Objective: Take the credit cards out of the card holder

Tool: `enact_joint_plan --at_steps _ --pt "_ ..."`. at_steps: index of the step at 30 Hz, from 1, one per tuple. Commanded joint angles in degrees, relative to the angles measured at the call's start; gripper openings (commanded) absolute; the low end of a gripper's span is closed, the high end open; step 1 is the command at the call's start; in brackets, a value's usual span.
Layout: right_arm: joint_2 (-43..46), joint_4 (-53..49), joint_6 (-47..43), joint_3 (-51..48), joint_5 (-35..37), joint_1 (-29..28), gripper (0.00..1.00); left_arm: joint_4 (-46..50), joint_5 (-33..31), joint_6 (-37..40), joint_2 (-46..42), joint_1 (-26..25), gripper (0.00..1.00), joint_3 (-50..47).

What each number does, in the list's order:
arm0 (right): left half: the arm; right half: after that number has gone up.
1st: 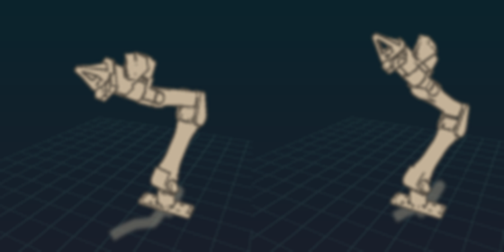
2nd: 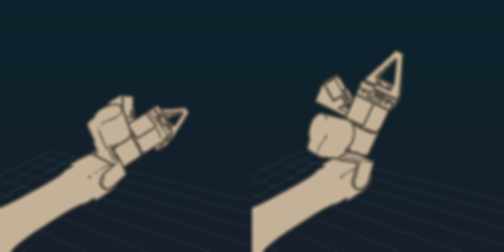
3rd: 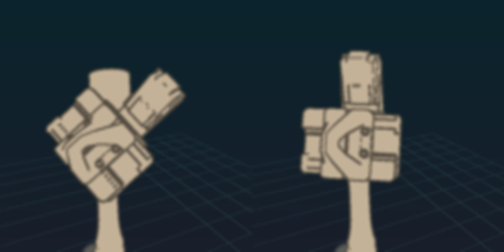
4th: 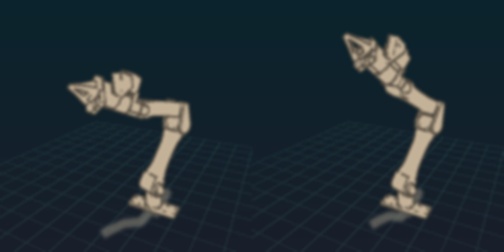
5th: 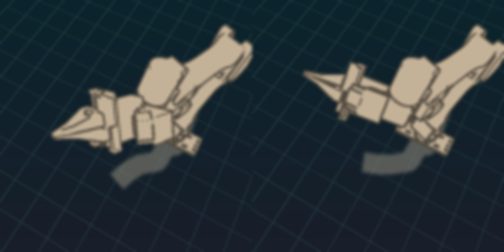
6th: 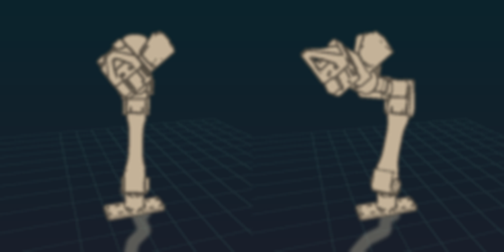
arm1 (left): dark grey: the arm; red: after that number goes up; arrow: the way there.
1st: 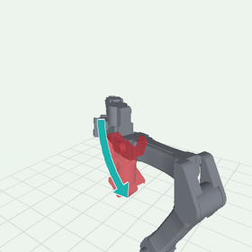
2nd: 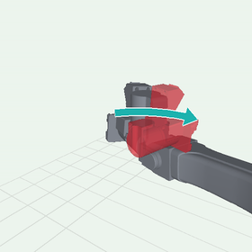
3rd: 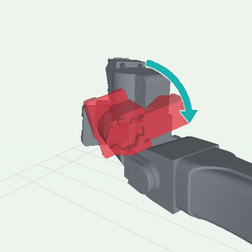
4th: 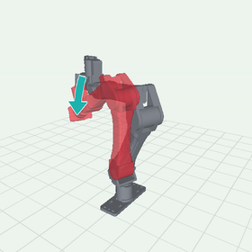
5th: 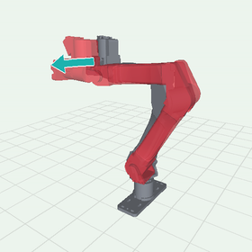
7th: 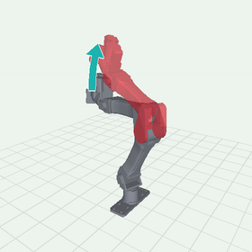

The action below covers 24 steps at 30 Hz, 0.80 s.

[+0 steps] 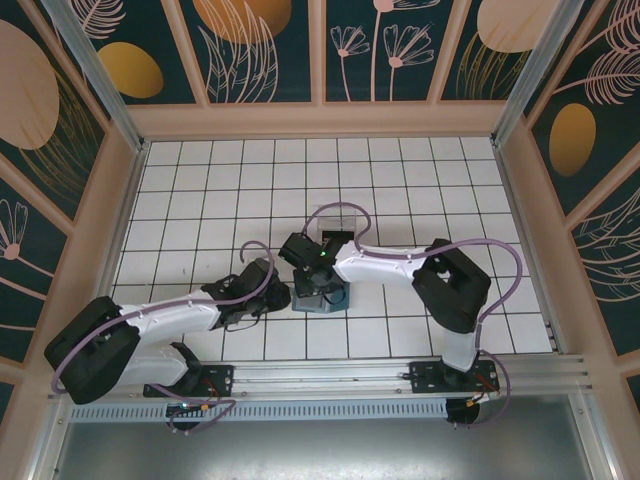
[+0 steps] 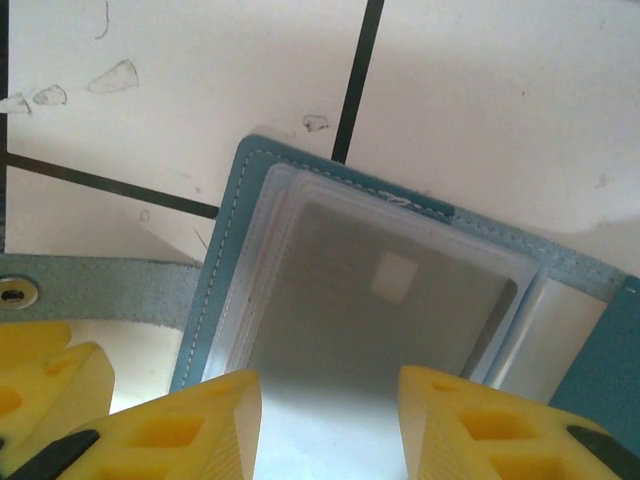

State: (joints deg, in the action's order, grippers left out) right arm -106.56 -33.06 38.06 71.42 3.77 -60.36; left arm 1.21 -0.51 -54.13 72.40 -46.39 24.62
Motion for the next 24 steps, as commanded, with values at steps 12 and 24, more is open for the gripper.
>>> enact_joint_plan --at_steps 12,24 --pt "-5.58 -4.87 -1.01 3.01 4.24 -0.46 0.42 0.98 -1.55 -1.0 -3.36 0.62 0.3 -1.09" --pt "-5.83 -2.94 -6.95 6.24 5.02 -0.38 0.1 2.85 -2.44 -1.42 -6.01 0.74 0.3 -1.42"
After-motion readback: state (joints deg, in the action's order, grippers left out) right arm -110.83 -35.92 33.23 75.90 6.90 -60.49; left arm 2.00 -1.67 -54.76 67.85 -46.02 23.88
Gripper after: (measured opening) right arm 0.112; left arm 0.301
